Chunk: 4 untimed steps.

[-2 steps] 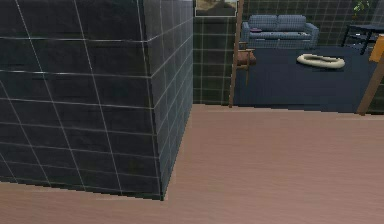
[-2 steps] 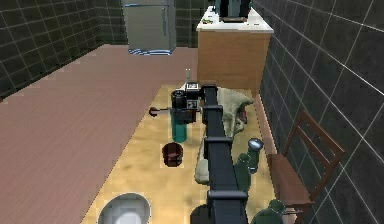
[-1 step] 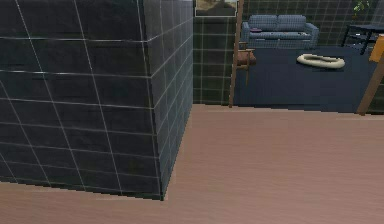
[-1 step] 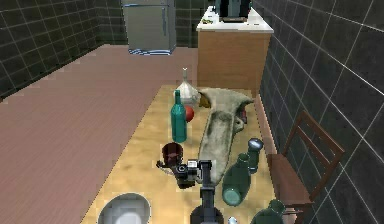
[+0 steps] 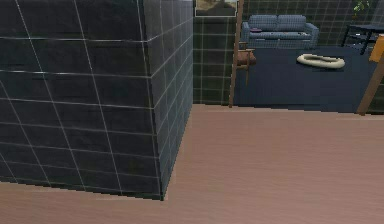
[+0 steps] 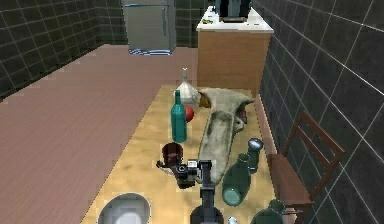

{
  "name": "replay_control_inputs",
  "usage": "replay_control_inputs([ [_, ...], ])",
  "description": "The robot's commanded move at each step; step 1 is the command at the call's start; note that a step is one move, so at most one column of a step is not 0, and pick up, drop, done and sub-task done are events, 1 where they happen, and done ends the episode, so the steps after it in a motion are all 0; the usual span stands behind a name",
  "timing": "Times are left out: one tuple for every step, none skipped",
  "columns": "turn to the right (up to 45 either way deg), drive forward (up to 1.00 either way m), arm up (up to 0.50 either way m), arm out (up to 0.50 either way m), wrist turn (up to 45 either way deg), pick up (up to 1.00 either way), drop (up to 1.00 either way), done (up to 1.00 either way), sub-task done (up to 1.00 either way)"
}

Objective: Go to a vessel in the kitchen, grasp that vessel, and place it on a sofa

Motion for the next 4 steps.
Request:
replay_control_inputs([
  [0.0,0.00,0.10,0.00,0.0,0.00,0.00,0.00,0.00],
  [0.0,0.00,0.32,0.00,0.0,0.00,0.00,0.00,0.00],
  [0.0,0.00,0.00,0.00,-45.0,0.00,0.00,0.00,0.00],
  [0.0,0.00,0.00,0.00,-45.0,0.00,0.00,0.00,0.00],
])
